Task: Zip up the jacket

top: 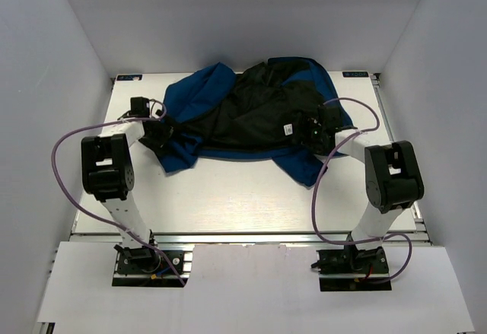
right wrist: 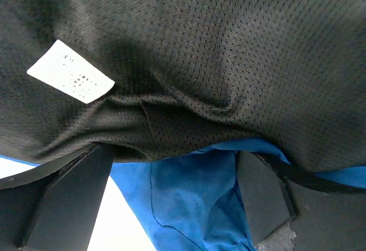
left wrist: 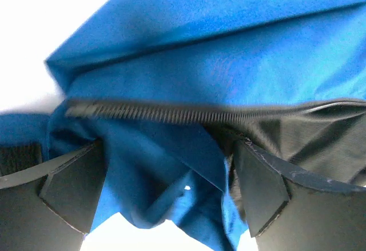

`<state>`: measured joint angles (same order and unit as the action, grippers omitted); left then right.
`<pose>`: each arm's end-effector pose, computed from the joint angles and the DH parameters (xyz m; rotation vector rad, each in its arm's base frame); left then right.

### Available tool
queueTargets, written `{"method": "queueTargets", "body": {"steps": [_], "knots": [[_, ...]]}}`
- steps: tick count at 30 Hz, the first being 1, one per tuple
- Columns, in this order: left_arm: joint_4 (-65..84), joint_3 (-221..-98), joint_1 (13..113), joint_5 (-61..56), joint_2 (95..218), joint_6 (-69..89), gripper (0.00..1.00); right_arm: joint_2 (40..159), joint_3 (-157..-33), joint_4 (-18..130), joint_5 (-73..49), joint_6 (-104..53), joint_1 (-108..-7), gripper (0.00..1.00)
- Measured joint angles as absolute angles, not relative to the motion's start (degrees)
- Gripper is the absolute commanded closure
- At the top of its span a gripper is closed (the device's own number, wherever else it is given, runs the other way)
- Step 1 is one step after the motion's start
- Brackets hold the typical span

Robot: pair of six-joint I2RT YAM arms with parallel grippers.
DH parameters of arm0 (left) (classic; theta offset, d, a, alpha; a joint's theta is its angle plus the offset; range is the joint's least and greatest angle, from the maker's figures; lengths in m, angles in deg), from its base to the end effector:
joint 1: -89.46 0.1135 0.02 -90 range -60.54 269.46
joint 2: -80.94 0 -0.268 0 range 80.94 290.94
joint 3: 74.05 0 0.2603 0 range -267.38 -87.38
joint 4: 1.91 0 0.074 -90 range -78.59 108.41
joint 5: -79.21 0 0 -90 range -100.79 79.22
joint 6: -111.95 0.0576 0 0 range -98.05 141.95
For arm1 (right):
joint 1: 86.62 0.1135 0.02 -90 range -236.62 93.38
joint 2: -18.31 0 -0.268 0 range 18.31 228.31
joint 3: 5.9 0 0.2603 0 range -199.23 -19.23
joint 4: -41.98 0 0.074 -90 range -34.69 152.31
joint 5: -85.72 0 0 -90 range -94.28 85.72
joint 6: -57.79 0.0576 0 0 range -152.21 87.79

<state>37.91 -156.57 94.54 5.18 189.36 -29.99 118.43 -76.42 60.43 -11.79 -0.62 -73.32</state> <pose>0.3919 0.0189 0.1361 -1.2630 2.5023 -0.6002 0.3691 0.0950 0.1513 0.3305 2.4435 0.5103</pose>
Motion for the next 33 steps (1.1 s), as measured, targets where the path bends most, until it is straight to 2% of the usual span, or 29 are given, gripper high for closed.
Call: {"method": "queueTargets", "body": {"steps": [5,10,14,18,22,29,31,32,33], "knots": [[36.01,-155.47,94.39,0.22,186.87,-21.73,0.02,117.84,-78.40,61.18,-7.09,-4.49,-73.30,0.10],[44.06,-146.95,94.39,-5.07,172.82,-19.22,0.02,109.10,-76.50,62.95,-5.32,-6.87,-73.43,0.11],[50.81,-149.14,94.37,-10.12,162.94,-17.60,0.02,98.12,-72.57,64.92,-3.92,-8.84,-73.43,0.11],[47.42,-153.40,93.54,-6.23,158.20,-4.71,0.02,93.25,-71.98,67.65,-1.71,-13.54,-73.58,0.11],[41.59,-155.17,91.11,-1.83,161.04,6.79,0.02,92.75,-72.42,70.73,-0.16,-17.78,-76.27,0.11],[40.71,-158.16,88.47,-1.92,177.50,25.50,0.05,96.99,-79.13,76.22,-2.61,-21.01,-84.25,0.11],[41.87,-160.15,87.96,-4.96,181.26,28.47,0.08,97.69,-80.22,76.52,-3.59,-21.41,-84.36,0.11],[42.26,-161.40,87.88,-6.71,182.96,29.65,0.15,97.95,-80.46,76.52,-4.07,-21.54,-84.36,0.11],[42.72,-162.71,87.88,-8.11,184.47,30.42,0.18,98.23,-80.63,76.63,-4.51,-21.54,-84.36,0.11]]}}
